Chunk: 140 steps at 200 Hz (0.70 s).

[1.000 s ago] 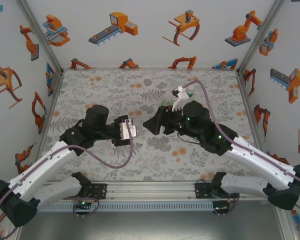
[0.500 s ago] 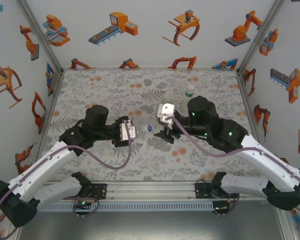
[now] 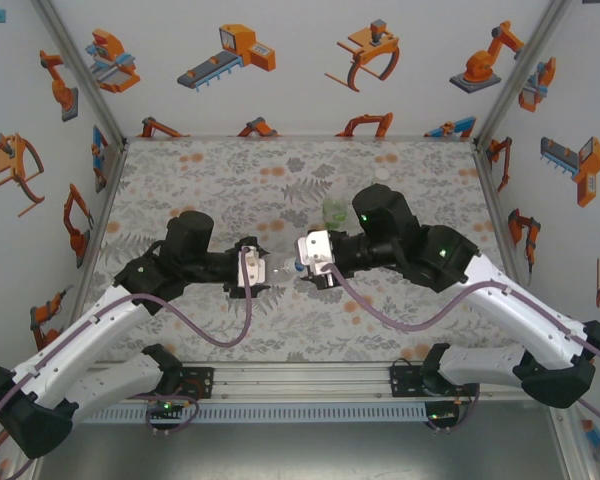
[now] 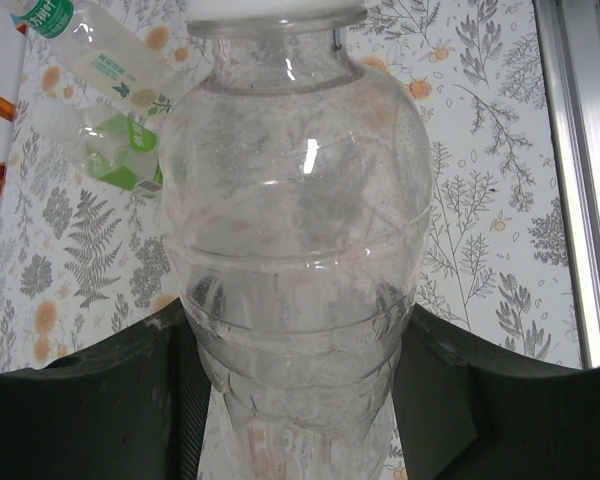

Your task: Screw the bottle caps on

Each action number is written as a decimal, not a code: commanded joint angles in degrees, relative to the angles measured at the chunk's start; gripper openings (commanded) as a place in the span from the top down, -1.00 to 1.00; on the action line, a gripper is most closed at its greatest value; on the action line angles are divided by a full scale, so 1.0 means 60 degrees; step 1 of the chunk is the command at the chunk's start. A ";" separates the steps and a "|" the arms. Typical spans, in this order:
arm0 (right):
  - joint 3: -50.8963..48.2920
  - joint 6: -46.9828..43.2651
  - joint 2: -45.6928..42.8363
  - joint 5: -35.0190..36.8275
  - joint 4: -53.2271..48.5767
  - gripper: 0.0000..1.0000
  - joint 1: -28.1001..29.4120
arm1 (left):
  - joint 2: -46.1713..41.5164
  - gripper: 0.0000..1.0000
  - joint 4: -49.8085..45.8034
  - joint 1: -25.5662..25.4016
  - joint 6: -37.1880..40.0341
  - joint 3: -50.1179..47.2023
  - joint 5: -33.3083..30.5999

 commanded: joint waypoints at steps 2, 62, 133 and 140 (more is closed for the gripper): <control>-0.0205 -0.0059 -0.0155 -0.0466 0.0581 0.07 -0.0053 | -0.0145 1.00 -0.0066 -0.0034 0.0208 -0.0060 0.0411; -0.0412 0.0117 -0.0156 -0.0571 0.0906 0.16 -0.0052 | -0.0168 1.00 -0.0093 -0.0037 0.0203 -0.0049 0.0434; -0.0646 0.1126 -0.0195 0.0142 0.1426 0.61 -0.0052 | -0.0147 1.00 -0.0112 -0.0034 0.0196 -0.0020 0.0320; -0.0774 0.1500 -0.0248 0.0428 0.1675 0.70 -0.0045 | -0.0145 1.00 -0.0108 -0.0045 0.0183 -0.0023 0.0264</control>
